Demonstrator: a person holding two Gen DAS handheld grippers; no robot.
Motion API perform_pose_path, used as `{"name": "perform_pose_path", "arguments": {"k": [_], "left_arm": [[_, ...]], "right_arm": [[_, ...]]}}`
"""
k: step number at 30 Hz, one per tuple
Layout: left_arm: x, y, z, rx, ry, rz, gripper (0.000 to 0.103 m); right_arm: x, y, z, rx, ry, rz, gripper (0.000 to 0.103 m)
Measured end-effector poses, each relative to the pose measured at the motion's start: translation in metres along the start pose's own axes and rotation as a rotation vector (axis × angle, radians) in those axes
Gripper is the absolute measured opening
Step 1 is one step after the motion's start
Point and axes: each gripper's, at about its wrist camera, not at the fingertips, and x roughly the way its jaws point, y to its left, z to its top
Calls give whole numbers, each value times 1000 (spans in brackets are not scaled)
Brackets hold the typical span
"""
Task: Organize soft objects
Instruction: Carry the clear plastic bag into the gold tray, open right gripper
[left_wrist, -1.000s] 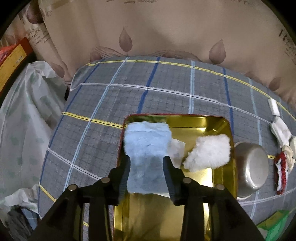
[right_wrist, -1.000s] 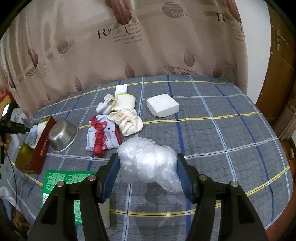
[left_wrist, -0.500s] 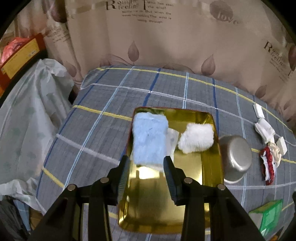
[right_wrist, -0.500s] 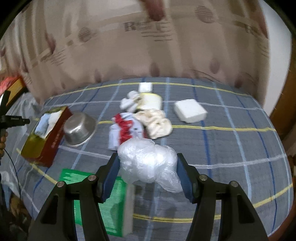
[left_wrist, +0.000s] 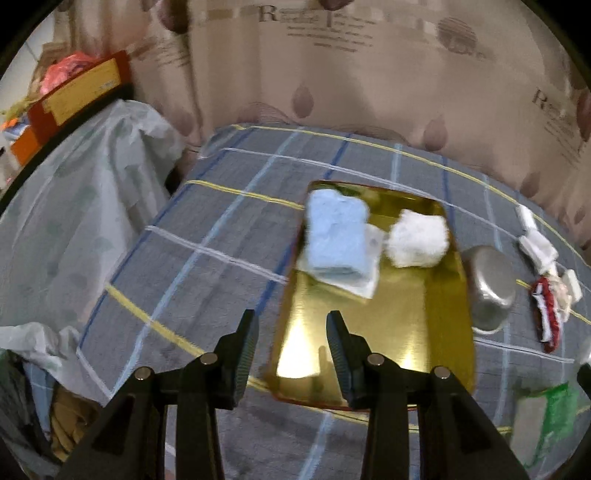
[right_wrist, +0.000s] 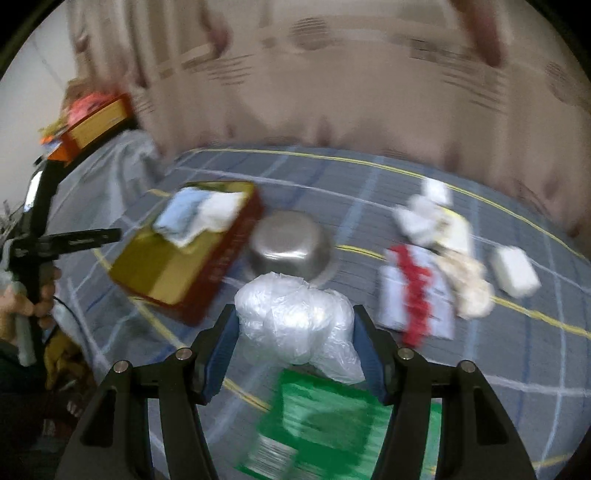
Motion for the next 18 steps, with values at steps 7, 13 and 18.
{"name": "perform_pose_path", "arguments": {"k": [7,13,18], "left_arm": [[-2,35,-1,-75,-17,55,39],[0,62,0,-116,-10,96,39],[3,74,0,-135,-4,110,39]], "right_arm": [[46,74,31,-124,28,92,58],[101,123,53,-205,84,91,58],[146,148,63,-247,152,53,58]]}}
